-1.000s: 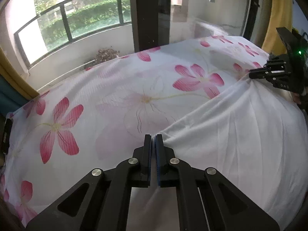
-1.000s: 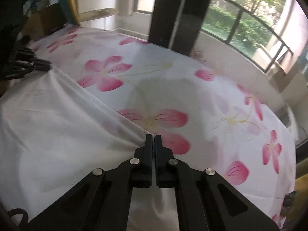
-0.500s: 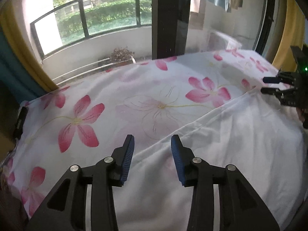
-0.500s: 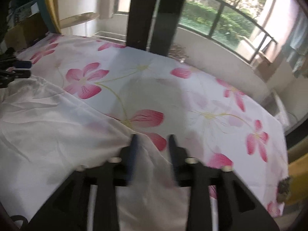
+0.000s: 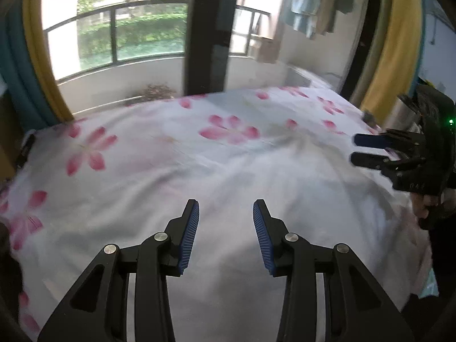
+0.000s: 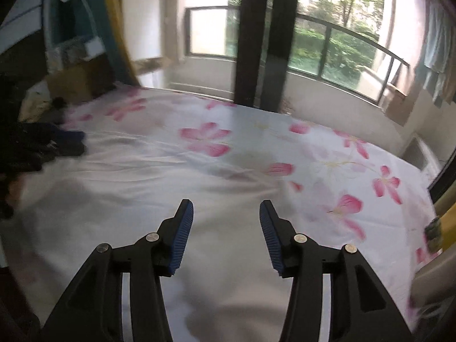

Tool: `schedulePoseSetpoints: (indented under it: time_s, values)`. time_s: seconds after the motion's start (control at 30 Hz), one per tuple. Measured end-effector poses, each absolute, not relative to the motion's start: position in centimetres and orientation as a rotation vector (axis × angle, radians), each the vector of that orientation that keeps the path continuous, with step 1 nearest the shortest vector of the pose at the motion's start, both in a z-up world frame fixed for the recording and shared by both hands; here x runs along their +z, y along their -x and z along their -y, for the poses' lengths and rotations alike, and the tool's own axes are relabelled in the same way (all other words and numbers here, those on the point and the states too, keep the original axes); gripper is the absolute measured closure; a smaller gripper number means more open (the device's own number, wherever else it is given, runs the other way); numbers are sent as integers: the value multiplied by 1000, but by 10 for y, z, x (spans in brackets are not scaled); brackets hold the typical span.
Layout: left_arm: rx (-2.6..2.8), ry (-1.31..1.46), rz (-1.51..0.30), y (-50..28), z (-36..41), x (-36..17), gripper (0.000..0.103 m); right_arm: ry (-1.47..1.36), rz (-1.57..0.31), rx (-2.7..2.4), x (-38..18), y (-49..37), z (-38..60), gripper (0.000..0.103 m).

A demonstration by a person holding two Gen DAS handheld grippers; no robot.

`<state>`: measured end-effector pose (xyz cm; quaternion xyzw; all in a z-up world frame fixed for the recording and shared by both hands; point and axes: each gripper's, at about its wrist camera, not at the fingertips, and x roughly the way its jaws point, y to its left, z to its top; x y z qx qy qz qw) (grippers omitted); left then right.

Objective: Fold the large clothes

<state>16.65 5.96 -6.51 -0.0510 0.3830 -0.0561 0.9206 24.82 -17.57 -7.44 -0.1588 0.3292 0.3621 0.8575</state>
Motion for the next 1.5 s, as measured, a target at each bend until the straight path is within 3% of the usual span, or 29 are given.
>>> schedulePoseSetpoints:
  time_s: [0.43, 0.8, 0.83, 0.93, 0.97, 1.5]
  values:
    - [-107, 169, -883, -127, -22, -112, 61, 302, -799, 786, -126, -196, 176, 55]
    - [-77, 152, -824, -103, -8, -101, 61, 224, -774, 702, -124, -160, 207, 55]
    - [-76, 153, -816, -102, -7, -100, 61, 210, -773, 692, -123, -156, 213, 51]
    - [-77, 157, -778, -96, -1, -92, 61, 167, -770, 641, -119, -145, 234, 26]
    - [-78, 151, -767, -95, 1, -90, 61, 152, -767, 625, -118, -141, 240, 24]
    - [-47, 104, -747, -117, 13, -87, 61, -77, -861, 358, -138, -159, 322, 23]
